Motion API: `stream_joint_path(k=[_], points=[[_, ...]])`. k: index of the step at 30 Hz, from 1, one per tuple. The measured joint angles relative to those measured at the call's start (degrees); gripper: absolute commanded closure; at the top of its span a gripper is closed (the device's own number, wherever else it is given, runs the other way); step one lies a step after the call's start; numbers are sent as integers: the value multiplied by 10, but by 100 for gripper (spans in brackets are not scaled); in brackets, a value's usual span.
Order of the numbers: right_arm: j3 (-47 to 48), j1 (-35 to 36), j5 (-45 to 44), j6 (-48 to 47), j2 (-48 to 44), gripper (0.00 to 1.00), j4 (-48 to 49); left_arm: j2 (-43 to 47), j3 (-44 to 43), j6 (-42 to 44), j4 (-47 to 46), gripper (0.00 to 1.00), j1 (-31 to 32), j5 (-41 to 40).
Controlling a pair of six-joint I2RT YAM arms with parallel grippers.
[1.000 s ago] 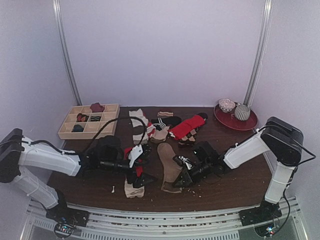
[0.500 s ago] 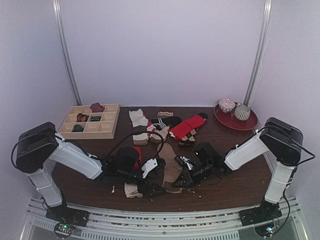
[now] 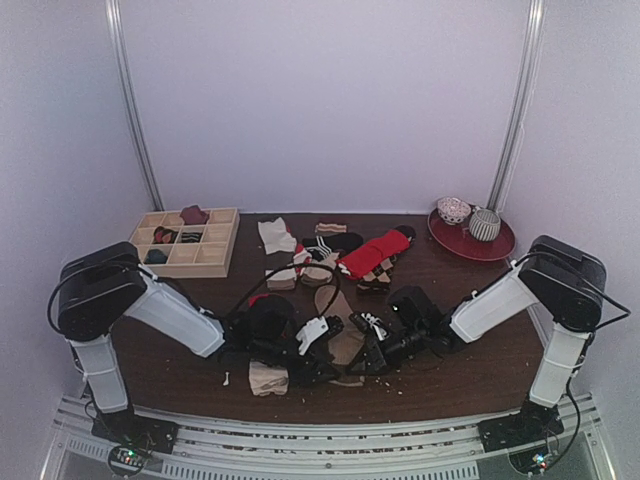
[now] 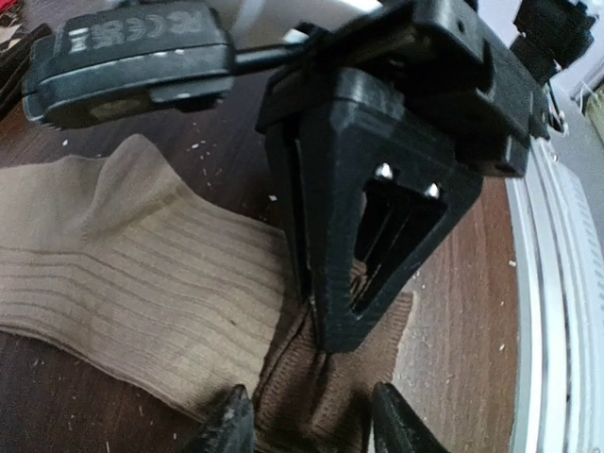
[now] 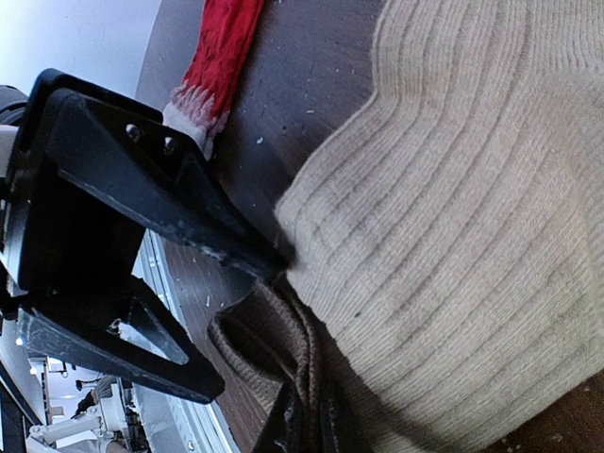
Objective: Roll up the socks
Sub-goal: Roll the sock at the center of the board.
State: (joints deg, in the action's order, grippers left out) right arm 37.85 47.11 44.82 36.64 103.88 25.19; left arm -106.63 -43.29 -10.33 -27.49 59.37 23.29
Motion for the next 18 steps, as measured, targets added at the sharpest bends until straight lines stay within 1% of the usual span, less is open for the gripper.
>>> stream_joint_path(k=[3, 4, 5, 7, 11, 13, 16, 17, 18], points=[[-2, 0, 0, 0, 0, 93, 3, -12, -7, -7, 9, 91, 2, 0], [-2, 0, 0, 0, 0, 91, 5, -14, -10, -10, 12, 97, 2, 0], [-3, 0, 0, 0, 0, 90, 6, -16, -14, -9, 18, 99, 3, -1], [-3, 0, 0, -1, 0, 81, 6, -18, -18, -13, 24, 100, 5, -4], [-3, 0, -9, -23, -21, 72, -13, -23, -36, -21, 49, 100, 7, -13], [-8, 2, -36, -56, -52, 62, -38, -24, -37, -27, 53, 100, 7, -15], [-36, 6, -92, -120, -145, 44, -63, -22, -32, -37, 50, 100, 7, -17], [-51, 12, -125, -153, -187, 40, -63, -21, -28, -40, 48, 100, 7, -17], [-71, 27, -165, -199, -240, 39, -59, -19, -25, -44, 47, 100, 7, -18]])
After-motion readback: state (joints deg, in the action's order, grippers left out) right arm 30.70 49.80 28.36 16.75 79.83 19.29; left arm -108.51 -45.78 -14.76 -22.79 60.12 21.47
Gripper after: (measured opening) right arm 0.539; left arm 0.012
